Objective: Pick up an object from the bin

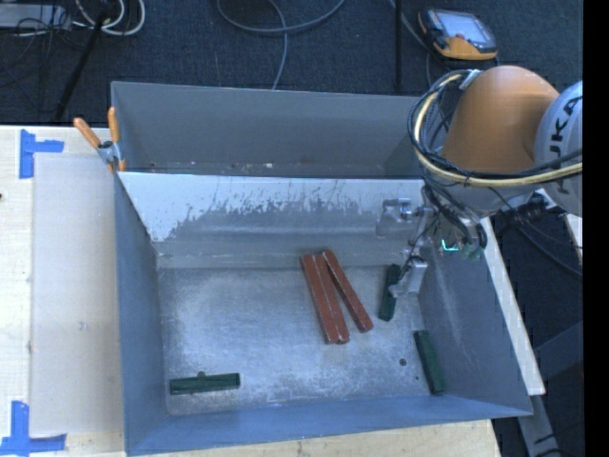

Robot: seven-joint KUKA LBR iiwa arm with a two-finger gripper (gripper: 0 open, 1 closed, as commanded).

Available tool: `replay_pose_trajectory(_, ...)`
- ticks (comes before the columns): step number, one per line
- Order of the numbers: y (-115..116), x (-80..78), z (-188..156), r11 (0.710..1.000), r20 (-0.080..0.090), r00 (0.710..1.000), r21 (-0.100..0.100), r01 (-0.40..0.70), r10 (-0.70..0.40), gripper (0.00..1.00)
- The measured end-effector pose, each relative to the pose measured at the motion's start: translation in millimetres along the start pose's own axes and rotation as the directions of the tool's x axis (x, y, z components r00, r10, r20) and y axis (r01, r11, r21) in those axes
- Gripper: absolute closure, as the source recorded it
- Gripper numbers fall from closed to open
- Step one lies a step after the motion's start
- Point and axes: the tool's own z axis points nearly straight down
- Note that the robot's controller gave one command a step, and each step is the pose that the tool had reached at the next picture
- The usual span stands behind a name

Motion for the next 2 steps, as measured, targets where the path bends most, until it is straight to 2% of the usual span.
replay_pose_trajectory(1,-79,11.4,135,0.731,0.006,0.731,-0.003,0.683,-0.683,0.0)
replay_pose_trajectory(2,-59,-2.1,101,0.688,0.009,0.687,0.008,0.726,-0.726,0.0)
